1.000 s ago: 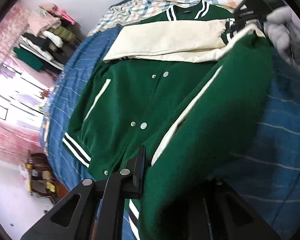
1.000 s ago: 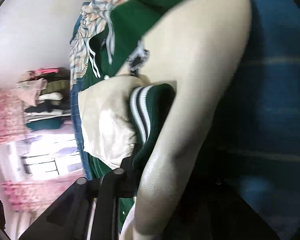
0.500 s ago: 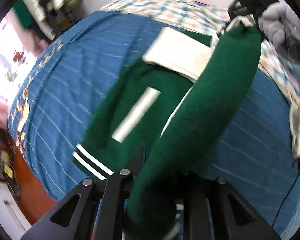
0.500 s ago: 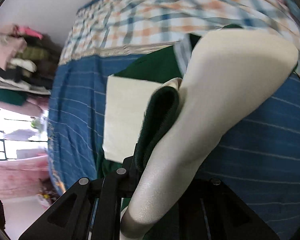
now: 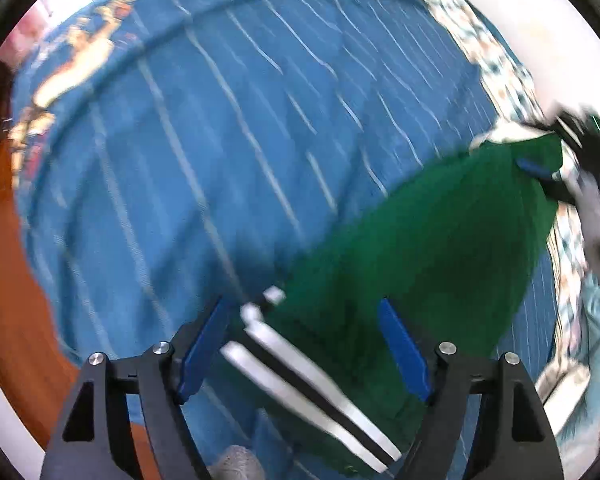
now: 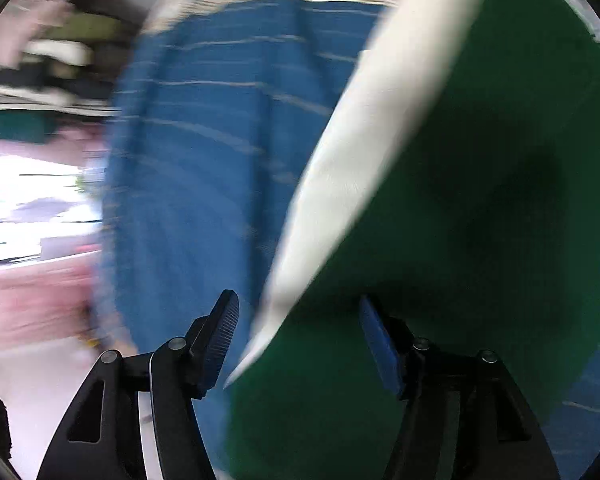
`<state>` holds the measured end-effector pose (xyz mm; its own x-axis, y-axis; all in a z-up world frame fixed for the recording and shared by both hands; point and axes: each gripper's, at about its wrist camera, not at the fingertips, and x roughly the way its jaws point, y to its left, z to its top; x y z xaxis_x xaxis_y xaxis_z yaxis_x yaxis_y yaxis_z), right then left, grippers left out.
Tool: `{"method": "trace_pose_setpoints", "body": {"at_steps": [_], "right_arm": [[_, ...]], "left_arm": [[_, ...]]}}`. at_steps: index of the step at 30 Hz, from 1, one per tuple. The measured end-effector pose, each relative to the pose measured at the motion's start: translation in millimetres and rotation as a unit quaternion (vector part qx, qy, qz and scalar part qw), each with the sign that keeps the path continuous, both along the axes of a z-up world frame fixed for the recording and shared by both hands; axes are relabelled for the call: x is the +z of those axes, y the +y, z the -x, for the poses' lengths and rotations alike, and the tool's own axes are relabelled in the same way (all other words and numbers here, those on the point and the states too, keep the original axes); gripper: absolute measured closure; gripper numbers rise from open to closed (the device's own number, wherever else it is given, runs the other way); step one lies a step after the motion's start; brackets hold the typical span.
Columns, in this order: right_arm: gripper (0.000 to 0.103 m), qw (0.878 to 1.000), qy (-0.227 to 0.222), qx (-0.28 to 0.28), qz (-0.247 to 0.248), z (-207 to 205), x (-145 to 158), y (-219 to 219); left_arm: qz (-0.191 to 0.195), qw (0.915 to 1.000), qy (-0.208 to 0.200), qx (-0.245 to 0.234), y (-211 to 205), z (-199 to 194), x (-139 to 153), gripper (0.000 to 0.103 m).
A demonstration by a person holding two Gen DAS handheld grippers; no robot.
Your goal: Fold large clothes
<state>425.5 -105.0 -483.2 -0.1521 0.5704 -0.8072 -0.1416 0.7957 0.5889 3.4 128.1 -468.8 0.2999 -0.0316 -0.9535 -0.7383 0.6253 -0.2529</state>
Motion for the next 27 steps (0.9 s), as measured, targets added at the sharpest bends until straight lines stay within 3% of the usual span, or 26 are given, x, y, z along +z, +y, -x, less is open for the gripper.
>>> {"method": "trace_pose_setpoints", "body": {"at_steps": [4,7,8,10,11,14,17,20,21,22,23,25,27], "right_arm": [[0.033,0.998,-0.040,-0.042,0.028,12.1,16.3,-76.8],[0.027,0.991,-0.047,-0.109,0.057,11.1,8.9,-154.1],[0.024,0.989,-0.046,-0.129,0.063,8.3,3.3,-177.9],[0.020,0.985,-0.041,-0.155,0.069,-2.1,-14.4,-218.2],[0.019,0.984,-0.033,-0.163,0.061,-9.6,-26.8,-232.2],[0.019,0.986,0.007,-0.168,-0.003,-35.4,-74.0,-251.3],[0.018,0.985,0.033,-0.159,-0.055,-59.1,-116.2,-243.5],[0.012,0.981,0.001,-0.165,-0.106,-77.0,-126.4,-229.2],[0.020,0.977,-0.008,-0.170,-0.130,-78.7,-123.7,-227.4],[0.060,0.977,-0.005,-0.177,-0.123,-78.6,-124.8,-226.2],[0.074,0.971,0.012,-0.201,-0.132,-75.5,-128.2,-227.6],[0.082,0.962,0.021,-0.241,-0.130,-66.1,-125.4,-230.1],[0.088,0.944,0.029,-0.296,-0.141,-48.0,-110.7,-244.9]], "left_arm": [[-0.040,0.9986,0.022,-0.024,-5.6,-8.7,-3.3,0.026],[-0.080,0.9926,0.077,-0.049,-11.4,-31.3,-39.1,0.026],[-0.091,0.9893,0.100,-0.054,-12.3,-37.2,-60.1,0.023],[-0.084,0.9898,0.107,-0.042,-6.0,-39.4,-83.8,0.011],[-0.073,0.9915,0.104,-0.027,1.3,-38.9,-90.3,0.006],[-0.059,0.9935,0.095,-0.023,8.9,-38.9,-92.4,0.005],[-0.060,0.9928,0.098,-0.033,8.5,-39.4,-91.5,0.005],[-0.073,0.9909,0.102,-0.049,6.5,-45.8,-91.4,0.005],[-0.079,0.9899,0.104,-0.055,5.5,-47.5,-92.0,0.005],[-0.083,0.9894,0.105,-0.057,4.6,-50.1,-90.7,0.005],[-0.087,0.9890,0.104,-0.059,4.1,-54.9,-87.8,0.005],[-0.099,0.9880,0.101,-0.063,3.3,-57.4,-86.5,0.005],[-0.110,0.9867,0.098,-0.068,4.8,-63.1,-86.1,0.005]]}}
